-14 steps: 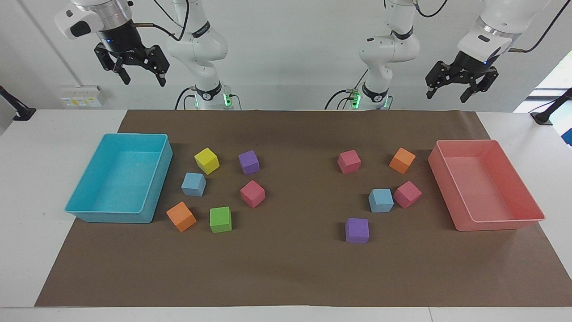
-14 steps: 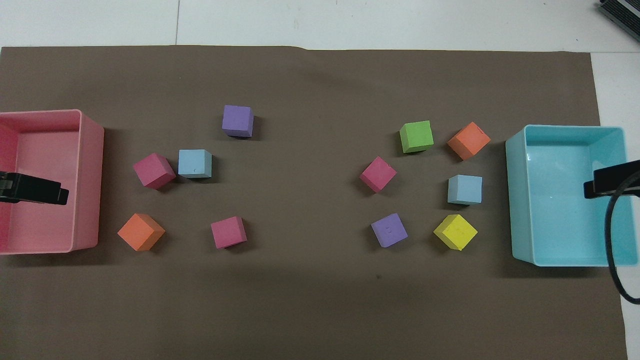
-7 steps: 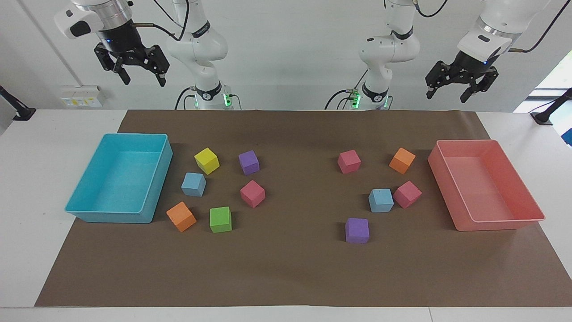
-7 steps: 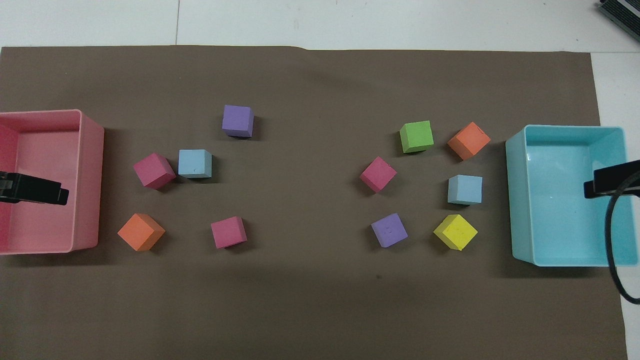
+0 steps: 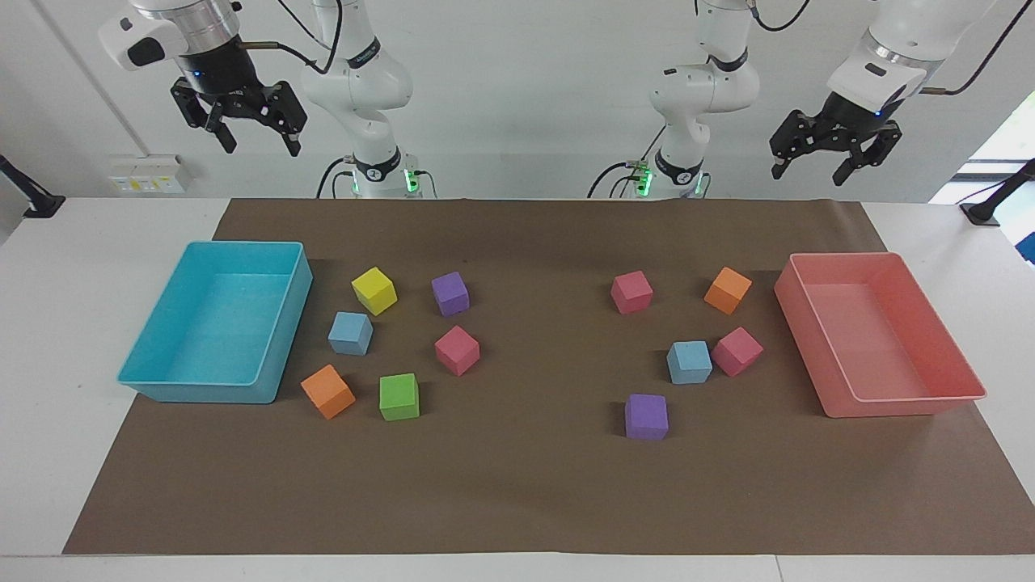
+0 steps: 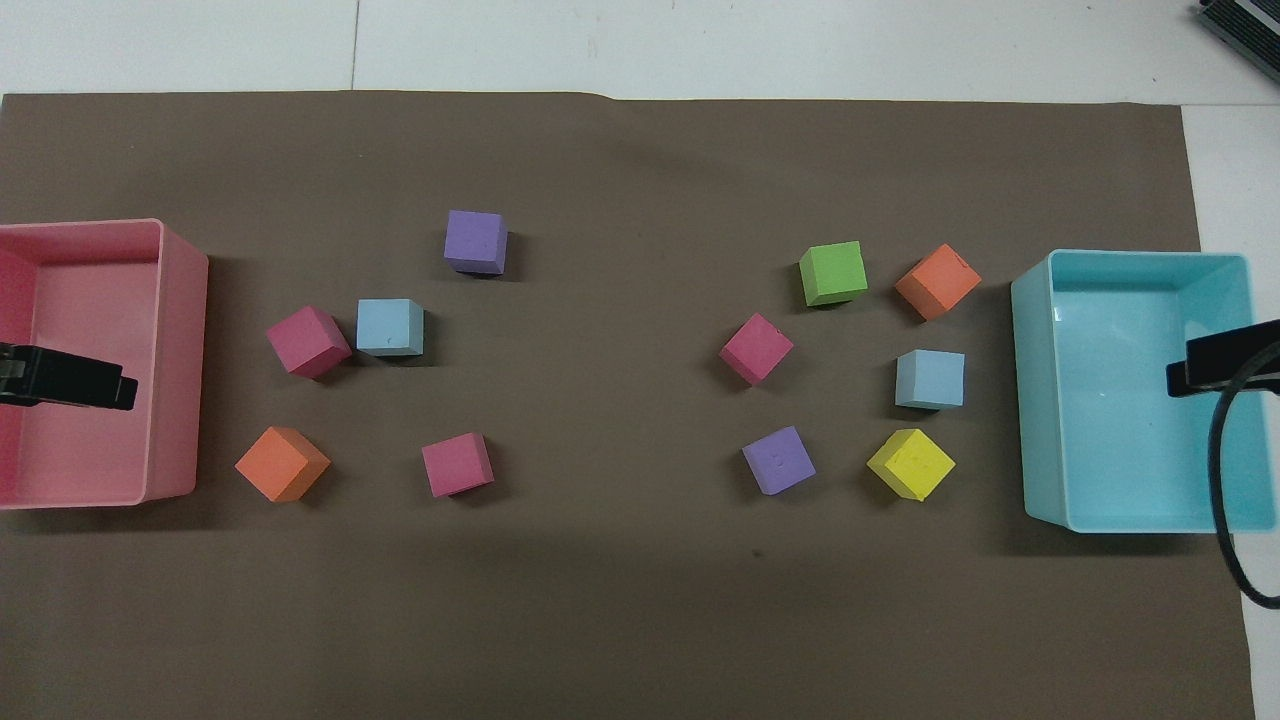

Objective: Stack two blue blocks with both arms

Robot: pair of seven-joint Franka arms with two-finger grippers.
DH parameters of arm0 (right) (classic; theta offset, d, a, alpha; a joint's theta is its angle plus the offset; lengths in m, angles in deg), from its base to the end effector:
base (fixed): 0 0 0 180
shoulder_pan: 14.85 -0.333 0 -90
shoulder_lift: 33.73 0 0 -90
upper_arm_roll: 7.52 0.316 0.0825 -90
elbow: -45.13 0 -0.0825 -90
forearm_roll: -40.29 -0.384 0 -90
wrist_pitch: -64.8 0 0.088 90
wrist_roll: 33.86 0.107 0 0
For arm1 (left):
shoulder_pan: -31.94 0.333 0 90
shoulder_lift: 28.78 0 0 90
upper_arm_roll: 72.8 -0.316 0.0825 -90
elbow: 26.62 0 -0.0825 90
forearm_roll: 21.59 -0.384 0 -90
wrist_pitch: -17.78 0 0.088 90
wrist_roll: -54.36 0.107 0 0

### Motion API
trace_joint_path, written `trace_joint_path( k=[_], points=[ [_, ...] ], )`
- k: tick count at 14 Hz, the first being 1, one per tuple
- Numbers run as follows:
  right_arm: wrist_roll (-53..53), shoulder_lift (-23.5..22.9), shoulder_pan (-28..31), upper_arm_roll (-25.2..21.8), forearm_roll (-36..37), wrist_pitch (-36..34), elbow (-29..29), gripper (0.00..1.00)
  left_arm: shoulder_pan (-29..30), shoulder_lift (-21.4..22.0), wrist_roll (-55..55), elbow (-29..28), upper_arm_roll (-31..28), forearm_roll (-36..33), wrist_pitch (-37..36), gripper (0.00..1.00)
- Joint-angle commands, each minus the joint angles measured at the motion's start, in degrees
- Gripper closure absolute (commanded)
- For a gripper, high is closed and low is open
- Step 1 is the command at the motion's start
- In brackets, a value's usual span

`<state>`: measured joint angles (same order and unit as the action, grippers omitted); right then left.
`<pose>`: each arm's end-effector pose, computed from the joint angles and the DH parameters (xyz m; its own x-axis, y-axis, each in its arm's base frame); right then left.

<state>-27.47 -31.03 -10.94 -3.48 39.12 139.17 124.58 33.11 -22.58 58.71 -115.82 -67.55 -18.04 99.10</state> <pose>0.5059 0.0049 0.7102 0.9937 -0.1038 -0.0432 -0.1044 -0.9945 -0.0118 0.5019 -0.0463 0.6751 0.9876 -0.1549 -0.0256 -0.1534 -0.9867 0.0537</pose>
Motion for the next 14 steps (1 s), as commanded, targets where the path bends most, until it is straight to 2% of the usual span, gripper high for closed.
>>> trace_joint_path(
  k=[1,14],
  points=[
    [-2.0,1.2,0.7,0.0,-1.4,1.3,1.5,0.00,0.6,0.1,-0.1,0.3,0.1,0.9,-0.9,0.00],
    [-1.5,1.0,0.9,-0.3,-0.2,3.2,1.5,0.00,0.6,0.1,-0.1,0.3,0.1,0.9,-0.9,0.00]
  ],
)
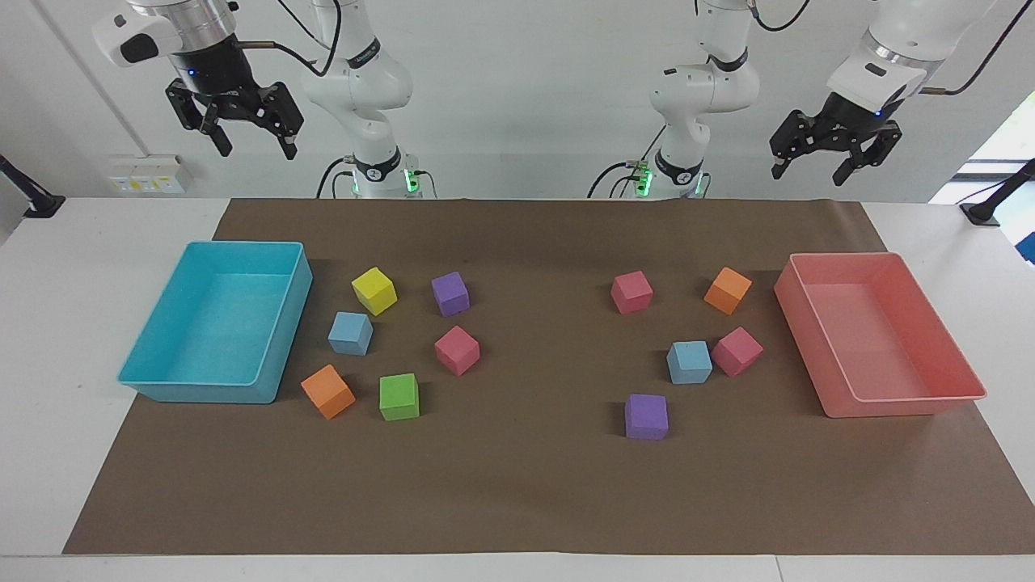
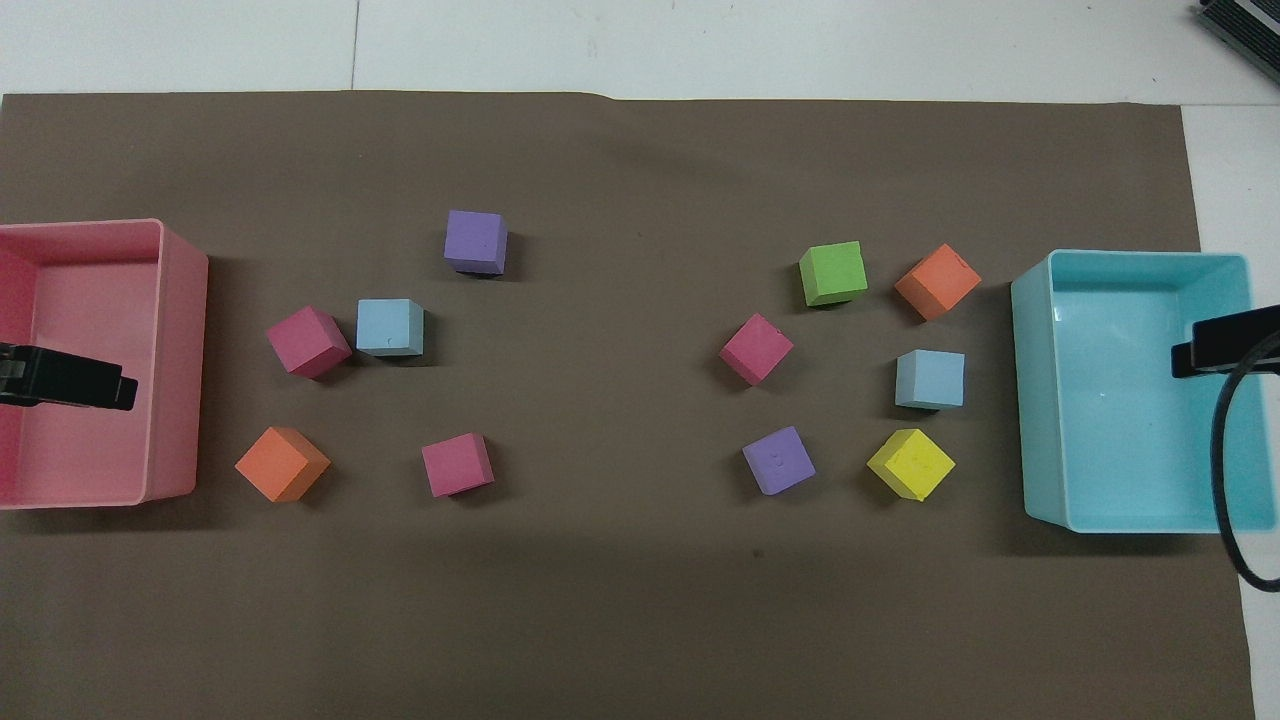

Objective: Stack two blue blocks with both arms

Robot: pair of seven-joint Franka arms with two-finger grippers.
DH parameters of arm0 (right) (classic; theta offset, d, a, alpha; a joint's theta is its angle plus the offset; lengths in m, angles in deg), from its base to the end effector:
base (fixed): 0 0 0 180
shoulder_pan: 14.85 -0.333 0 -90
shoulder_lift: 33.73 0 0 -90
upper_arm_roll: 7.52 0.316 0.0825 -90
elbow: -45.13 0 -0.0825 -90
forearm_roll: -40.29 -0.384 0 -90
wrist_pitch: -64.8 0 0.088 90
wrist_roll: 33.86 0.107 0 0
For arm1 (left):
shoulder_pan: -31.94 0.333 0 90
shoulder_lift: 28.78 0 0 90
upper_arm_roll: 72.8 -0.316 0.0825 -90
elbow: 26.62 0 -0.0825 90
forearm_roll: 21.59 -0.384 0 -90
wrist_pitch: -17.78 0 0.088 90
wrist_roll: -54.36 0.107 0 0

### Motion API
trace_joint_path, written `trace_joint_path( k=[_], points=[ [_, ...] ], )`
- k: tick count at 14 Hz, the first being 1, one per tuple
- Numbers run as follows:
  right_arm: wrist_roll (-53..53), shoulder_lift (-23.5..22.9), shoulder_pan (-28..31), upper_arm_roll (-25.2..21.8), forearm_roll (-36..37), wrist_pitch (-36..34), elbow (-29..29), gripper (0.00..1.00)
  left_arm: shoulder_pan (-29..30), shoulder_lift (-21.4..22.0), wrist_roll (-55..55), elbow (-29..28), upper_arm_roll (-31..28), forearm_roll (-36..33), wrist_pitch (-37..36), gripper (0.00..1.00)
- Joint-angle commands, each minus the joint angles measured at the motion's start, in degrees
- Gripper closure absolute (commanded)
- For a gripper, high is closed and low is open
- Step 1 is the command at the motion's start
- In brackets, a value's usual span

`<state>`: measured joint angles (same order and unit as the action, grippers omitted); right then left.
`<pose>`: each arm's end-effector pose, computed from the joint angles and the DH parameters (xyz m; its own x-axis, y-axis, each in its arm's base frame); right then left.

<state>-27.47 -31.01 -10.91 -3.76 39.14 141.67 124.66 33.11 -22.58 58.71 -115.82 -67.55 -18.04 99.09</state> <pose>0.5106 0.0020 0.7136 0.9939 -0.1099 -0.0009 -0.1099 -0.9938 -0.0164 0.5019 -0.0463 0.6751 0.9876 -0.1549 -0.0257 -0.1534 -0.9867 0.0537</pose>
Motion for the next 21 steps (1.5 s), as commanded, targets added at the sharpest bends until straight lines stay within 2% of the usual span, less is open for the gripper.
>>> trace_joint_path(
  k=[1,21],
  points=[
    [-1.4,1.1,0.9,-0.2,-0.3,0.5,1.4,0.00,0.6,0.1,-0.1,0.3,0.1,0.9,-0.9,0.00],
    [-0.9,1.1,0.6,-0.2,1.5,-0.2,1.6,0.00,0.6,0.1,-0.1,0.3,0.1,0.9,-0.9,0.00]
  ],
)
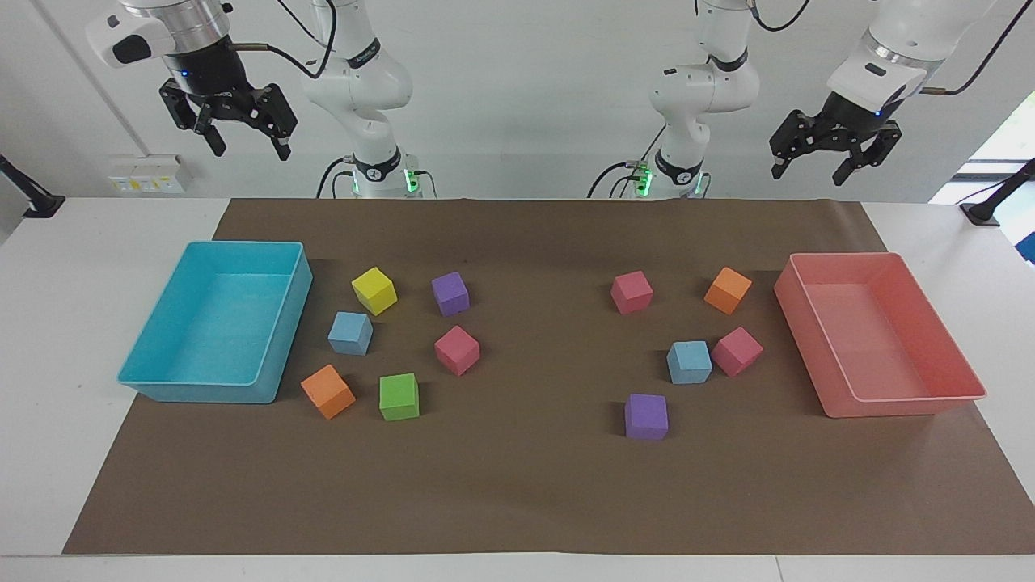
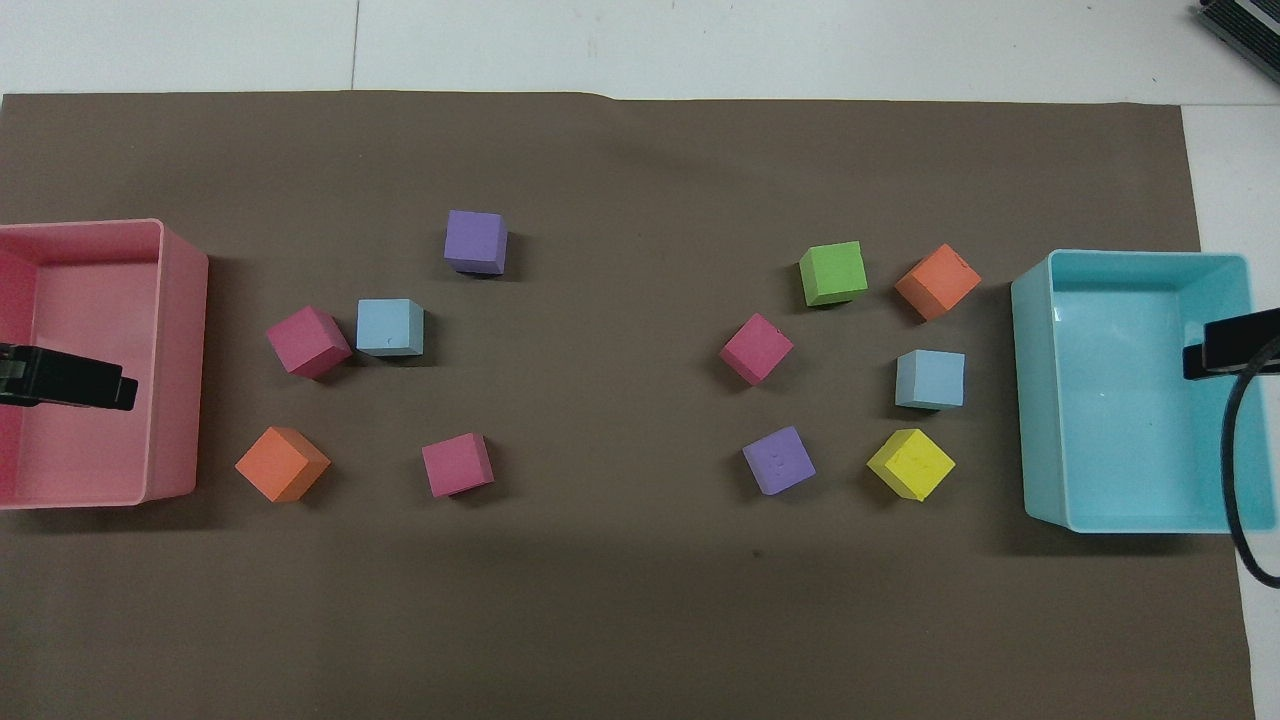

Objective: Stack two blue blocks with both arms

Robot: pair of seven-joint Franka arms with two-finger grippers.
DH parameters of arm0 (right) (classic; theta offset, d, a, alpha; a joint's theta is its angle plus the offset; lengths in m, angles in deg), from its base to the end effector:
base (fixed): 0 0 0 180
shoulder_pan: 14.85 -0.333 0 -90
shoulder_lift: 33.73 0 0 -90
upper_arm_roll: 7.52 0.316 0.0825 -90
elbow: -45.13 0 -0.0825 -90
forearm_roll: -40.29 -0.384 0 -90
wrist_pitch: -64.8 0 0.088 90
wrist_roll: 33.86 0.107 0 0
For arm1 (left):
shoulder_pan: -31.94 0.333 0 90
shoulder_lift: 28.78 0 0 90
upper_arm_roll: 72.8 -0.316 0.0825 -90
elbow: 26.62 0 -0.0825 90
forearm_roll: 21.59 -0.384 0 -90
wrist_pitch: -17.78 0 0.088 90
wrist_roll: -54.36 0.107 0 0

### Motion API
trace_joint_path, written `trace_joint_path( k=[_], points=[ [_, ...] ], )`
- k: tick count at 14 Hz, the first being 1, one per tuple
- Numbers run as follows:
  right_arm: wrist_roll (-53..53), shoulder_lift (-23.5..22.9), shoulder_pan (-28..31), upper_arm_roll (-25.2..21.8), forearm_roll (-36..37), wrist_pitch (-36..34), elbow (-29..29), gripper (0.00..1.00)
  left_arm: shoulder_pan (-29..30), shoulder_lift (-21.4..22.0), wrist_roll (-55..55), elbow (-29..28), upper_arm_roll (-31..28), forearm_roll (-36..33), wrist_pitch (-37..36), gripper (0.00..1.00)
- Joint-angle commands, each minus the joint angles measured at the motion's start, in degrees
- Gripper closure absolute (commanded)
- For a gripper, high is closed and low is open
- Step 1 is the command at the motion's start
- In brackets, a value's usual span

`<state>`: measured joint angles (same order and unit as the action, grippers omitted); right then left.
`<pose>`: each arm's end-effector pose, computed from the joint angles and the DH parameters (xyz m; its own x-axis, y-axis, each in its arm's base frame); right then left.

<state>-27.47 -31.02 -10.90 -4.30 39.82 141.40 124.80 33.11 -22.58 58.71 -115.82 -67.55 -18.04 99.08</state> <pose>0.5103 -0.0045 0.7120 0.9925 -0.1221 -0.0069 -0.1222 -0.9925 -0.0046 0.5019 -0.0463 0.6751 0.9876 -0.1549 -0.0259 -0.1534 -0.9867 0.0537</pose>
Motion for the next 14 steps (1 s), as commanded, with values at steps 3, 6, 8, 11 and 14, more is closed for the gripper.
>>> trace_joint_path(
  k=[3,6,8,11,14],
  points=[
    [-0.8,1.1,0.4,0.4,0.6,0.2,1.5,0.00,0.6,0.1,-0.1,0.3,0.1,0.9,-0.9,0.00],
    [-1.7,1.1,0.8,0.2,0.2,0.2,1.4,0.00,0.4,0.1,-0.2,0.3,0.1,0.9,-0.9,0.00],
    [-1.5,1.2,0.7,0.1,0.2,0.3,1.6,0.00,0.6,0.1,-0.2,0.1,0.0,0.8,-0.4,0.00],
    [-1.5,1.4,0.8,0.1,0.3,0.7,2.2,0.00,0.6,0.1,0.0,-0.1,0.1,-1.7,0.2,0.00],
    [-1.4,1.5,0.7,0.1,0.6,1.0,2.6,0.00,0.5,0.1,0.0,-0.3,0.1,-2.1,0.6,0.00]
  ],
)
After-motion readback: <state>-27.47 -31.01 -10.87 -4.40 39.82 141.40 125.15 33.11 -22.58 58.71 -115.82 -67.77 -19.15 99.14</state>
